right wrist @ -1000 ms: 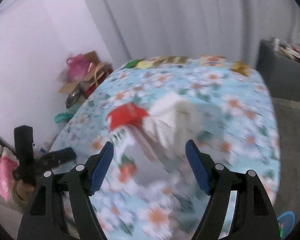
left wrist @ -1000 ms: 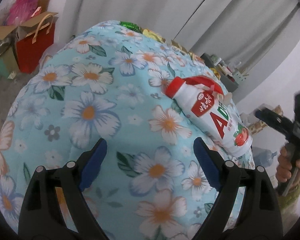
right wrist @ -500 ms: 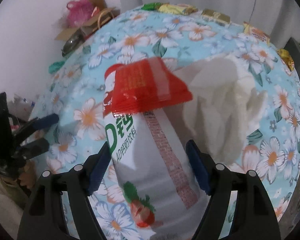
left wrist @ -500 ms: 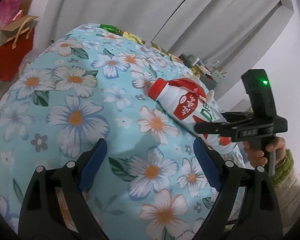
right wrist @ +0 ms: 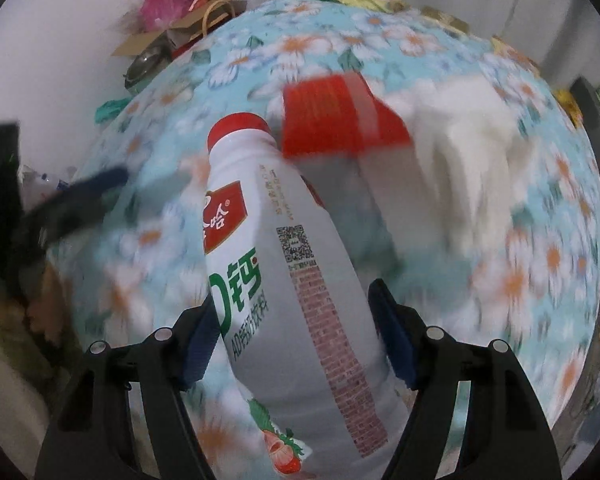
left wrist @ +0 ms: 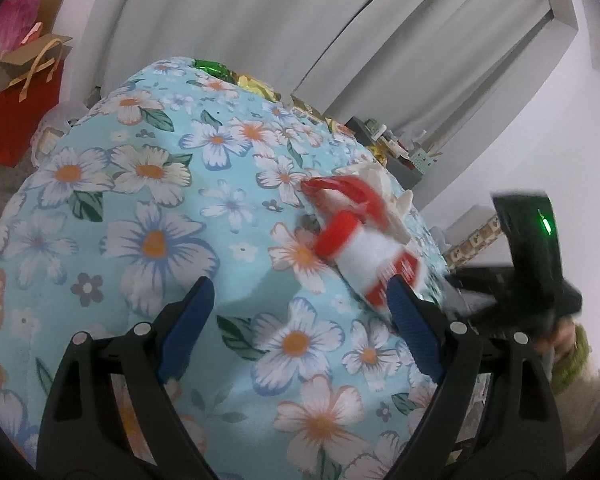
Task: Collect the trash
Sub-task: 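Grasp the white strawberry drink bottle on the bed with the right tool, then grasp the white tissue with the left tool while the right tool holds the bottle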
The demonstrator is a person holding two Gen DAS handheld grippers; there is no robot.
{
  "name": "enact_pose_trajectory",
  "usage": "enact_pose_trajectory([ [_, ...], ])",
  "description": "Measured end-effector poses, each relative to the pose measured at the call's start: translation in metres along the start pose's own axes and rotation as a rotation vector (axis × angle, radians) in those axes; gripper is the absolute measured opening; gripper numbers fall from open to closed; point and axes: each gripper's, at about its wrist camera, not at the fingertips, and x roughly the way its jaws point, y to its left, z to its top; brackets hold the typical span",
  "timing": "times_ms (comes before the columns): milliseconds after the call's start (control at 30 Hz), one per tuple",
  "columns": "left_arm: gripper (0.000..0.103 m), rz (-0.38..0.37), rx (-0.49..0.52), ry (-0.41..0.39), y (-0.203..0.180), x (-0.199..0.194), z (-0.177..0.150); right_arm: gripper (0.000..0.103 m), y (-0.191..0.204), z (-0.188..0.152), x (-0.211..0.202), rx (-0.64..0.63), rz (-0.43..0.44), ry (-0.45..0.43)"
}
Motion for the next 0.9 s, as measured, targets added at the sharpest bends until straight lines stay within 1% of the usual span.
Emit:
enact_pose_trajectory([
  [67, 0.082, -0.011, 0.009, 0.003, -0.005, 0.001, 0.000, 0.069, -0.008, -0.021, -0.009, 0.052, -0.013, -0.005],
  [167, 0.081, -0.031, 0.039, 0.008, -0.017, 0.004, 0.000, 0.069, -0.035, -0.053, -0.026, 0.175, -0.041, -0.037],
  [267, 0.080, -0.049, 0.081, 0.015, -0.034, 0.010, 0.002, 0.069, -0.072, -0.082, -0.042, 0.356, -0.059, -0.097],
  [300, 0.080, -0.053, 0.096, 0.016, -0.040, 0.012, 0.002, 0.068, -0.087, -0.093, -0.045, 0.428, -0.050, -0.123],
  [367, 0.079, -0.057, 0.123, 0.019, -0.051, 0.017, 0.003, 0.068, -0.105, -0.108, -0.047, 0.525, -0.026, -0.164],
  [400, 0.076, -0.058, 0.133, 0.020, -0.055, 0.019, 0.004, 0.068, -0.113, -0.116, -0.047, 0.576, -0.006, -0.185],
  [433, 0.075, -0.057, 0.151, 0.023, -0.061, 0.022, 0.004, 0.068, -0.119, -0.122, -0.046, 0.616, 0.020, -0.204],
  [467, 0.075, -0.054, 0.166, 0.026, -0.065, 0.024, 0.005, 0.068, -0.125, -0.128, -0.043, 0.664, 0.065, -0.227],
  [567, 0.072, -0.040, 0.232, 0.029, -0.084, 0.033, 0.011, 0.068, -0.141, -0.140, -0.041, 0.742, 0.138, -0.271],
  [667, 0.072, -0.024, 0.292, 0.028, -0.098, 0.046, 0.021, 0.068, -0.152, -0.144, -0.037, 0.808, 0.207, -0.319],
  [767, 0.071, 0.055, 0.345, 0.048, -0.107, 0.068, 0.029, 0.068, -0.155, -0.144, -0.035, 0.830, 0.235, -0.345],
  [900, 0.070, 0.070, 0.396, 0.082, -0.113, 0.083, 0.031, 0.068, -0.158, -0.147, -0.034, 0.839, 0.265, -0.356],
])
